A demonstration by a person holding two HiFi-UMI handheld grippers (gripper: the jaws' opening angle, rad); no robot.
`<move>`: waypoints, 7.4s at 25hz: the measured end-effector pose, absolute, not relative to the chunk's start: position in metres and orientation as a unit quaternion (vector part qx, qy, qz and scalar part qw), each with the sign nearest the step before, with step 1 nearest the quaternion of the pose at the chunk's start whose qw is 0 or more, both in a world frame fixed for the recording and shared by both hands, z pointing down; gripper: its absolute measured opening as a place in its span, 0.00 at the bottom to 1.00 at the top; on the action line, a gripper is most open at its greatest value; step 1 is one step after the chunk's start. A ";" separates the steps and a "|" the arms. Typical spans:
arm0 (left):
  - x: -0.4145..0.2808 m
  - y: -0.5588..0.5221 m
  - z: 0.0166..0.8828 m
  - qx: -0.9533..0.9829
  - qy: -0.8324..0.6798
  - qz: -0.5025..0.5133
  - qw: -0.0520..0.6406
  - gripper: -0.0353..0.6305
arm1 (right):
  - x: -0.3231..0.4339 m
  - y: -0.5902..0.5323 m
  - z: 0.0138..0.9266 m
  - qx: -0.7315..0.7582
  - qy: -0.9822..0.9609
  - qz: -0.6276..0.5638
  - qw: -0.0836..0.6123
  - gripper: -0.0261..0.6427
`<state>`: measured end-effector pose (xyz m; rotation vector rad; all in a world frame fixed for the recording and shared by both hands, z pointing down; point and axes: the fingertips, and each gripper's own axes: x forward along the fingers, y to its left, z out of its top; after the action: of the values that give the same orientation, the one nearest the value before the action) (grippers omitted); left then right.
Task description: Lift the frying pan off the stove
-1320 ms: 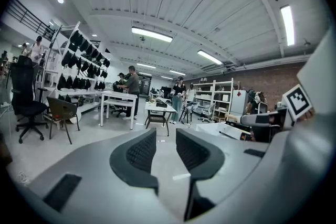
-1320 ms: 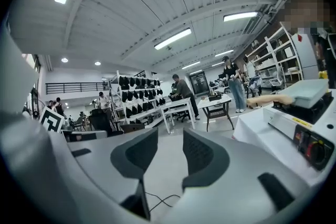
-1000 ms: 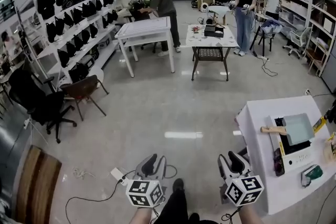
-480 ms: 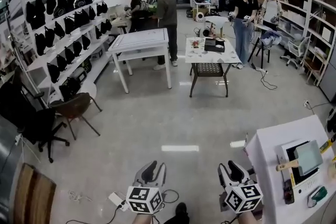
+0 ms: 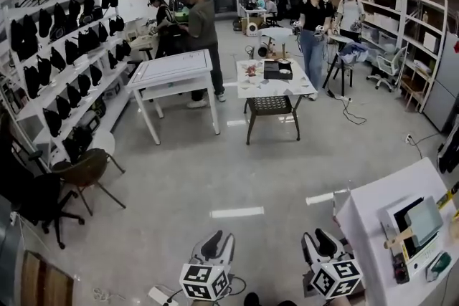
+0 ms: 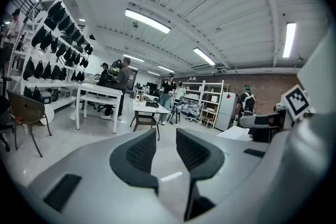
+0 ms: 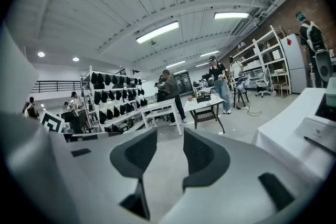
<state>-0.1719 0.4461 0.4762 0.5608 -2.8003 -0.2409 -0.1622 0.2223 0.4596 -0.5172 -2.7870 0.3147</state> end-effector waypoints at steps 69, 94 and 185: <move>-0.190 -0.210 0.493 0.806 -0.526 -0.011 0.271 0.20 | 0.007 -0.189 0.479 0.476 -0.829 0.292 0.013 0.25; -0.091 -0.231 0.522 0.745 -0.284 -0.129 0.590 0.41 | 0.014 -0.180 0.508 0.445 -0.805 0.391 -0.030 0.25; -0.047 -0.256 0.505 0.752 -0.226 -0.065 0.616 0.28 | -0.093 -0.194 0.492 0.152 -0.826 0.541 -0.034 0.28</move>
<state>-0.0474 -0.2560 0.5049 1.7327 -0.5198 -0.1500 -0.0928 -0.1939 0.4922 0.4894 -2.6533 1.7388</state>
